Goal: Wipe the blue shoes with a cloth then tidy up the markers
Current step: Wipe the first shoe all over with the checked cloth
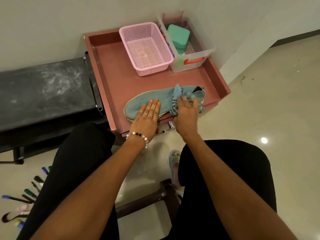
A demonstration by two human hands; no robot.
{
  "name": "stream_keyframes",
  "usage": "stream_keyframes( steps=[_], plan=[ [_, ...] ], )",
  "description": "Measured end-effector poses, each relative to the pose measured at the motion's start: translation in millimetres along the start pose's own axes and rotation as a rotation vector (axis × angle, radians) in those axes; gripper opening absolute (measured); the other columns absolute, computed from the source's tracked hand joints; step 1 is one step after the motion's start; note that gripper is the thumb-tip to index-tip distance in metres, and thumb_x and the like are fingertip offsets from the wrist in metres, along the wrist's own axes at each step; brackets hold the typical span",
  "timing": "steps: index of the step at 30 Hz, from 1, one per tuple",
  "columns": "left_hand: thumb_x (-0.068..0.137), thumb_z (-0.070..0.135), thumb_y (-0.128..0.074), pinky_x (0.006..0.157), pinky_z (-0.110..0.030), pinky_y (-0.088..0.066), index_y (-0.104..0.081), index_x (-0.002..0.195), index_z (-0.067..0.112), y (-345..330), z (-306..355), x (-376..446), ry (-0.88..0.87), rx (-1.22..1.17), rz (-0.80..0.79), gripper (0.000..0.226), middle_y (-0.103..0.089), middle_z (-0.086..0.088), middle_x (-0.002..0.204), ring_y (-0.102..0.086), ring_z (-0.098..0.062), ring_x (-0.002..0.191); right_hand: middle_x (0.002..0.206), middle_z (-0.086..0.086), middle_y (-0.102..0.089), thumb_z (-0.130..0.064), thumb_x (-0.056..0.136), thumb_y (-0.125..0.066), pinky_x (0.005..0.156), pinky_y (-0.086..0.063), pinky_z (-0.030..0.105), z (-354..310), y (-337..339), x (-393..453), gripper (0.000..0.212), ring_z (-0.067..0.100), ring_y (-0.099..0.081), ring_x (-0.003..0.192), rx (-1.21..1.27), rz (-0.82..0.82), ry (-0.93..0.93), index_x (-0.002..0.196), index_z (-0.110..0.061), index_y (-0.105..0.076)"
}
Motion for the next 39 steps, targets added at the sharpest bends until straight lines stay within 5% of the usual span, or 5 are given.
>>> stream_keyframes(
  steps=[9,16,29,35,39],
  plan=[
    [0.096,0.011,-0.025,0.118,-0.038,0.005,0.018,0.146,0.001,4,-2,-2,0.014,-0.001,-0.027,0.067,0.013,-0.013,0.158,0.007,-0.025,0.147,0.101,0.012,-0.072,0.005,0.04,-0.081,0.075,-0.055,0.036,2,17,2,0.062,0.037,-0.063,0.082,-0.145,-0.05,0.47,0.101,-0.002,-0.071],
    [0.09,0.015,-0.043,0.118,-0.043,0.008,0.019,0.147,0.003,3,-3,-2,0.057,-0.027,-0.065,0.085,0.014,-0.011,0.159,0.012,-0.024,0.147,0.106,0.012,-0.067,0.001,0.071,-0.059,0.094,-0.036,0.038,3,12,5,0.036,0.036,-0.05,0.103,-0.206,-0.114,0.005,0.106,-0.004,-0.065],
    [0.088,0.03,-0.055,0.119,-0.045,0.003,0.013,0.148,-0.001,5,0,-2,0.043,0.044,-0.187,0.095,0.018,-0.015,0.157,0.012,-0.027,0.147,0.107,0.004,-0.07,0.001,0.062,-0.071,0.081,-0.05,0.042,-23,12,-2,0.05,0.034,-0.055,0.098,-0.046,-0.229,0.313,0.11,-0.011,-0.069],
    [0.086,0.024,-0.059,0.119,-0.043,0.004,0.02,0.147,0.003,3,-4,-1,0.044,-0.031,-0.188,0.102,0.02,-0.011,0.157,0.012,-0.025,0.147,0.119,0.008,-0.064,-0.001,0.081,-0.056,0.087,-0.039,0.04,13,30,11,0.044,0.034,-0.045,0.115,-0.221,-0.142,-0.076,0.123,-0.013,-0.058],
    [0.086,0.023,-0.058,0.119,-0.043,0.004,0.021,0.146,0.002,3,-4,-1,0.043,-0.008,-0.176,0.101,0.02,-0.011,0.157,0.013,-0.025,0.146,0.113,0.017,-0.062,-0.006,0.085,-0.051,0.087,-0.041,0.042,-23,18,4,0.03,0.037,-0.048,0.11,-0.221,-0.176,-0.104,0.113,-0.002,-0.061]
  ],
)
Point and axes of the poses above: each hand's wrist, its own x-axis towards the middle knuckle, its own y-axis out of the back of the hand, z = x × y, the point moved 4 cm from there along x, towards the middle knuckle
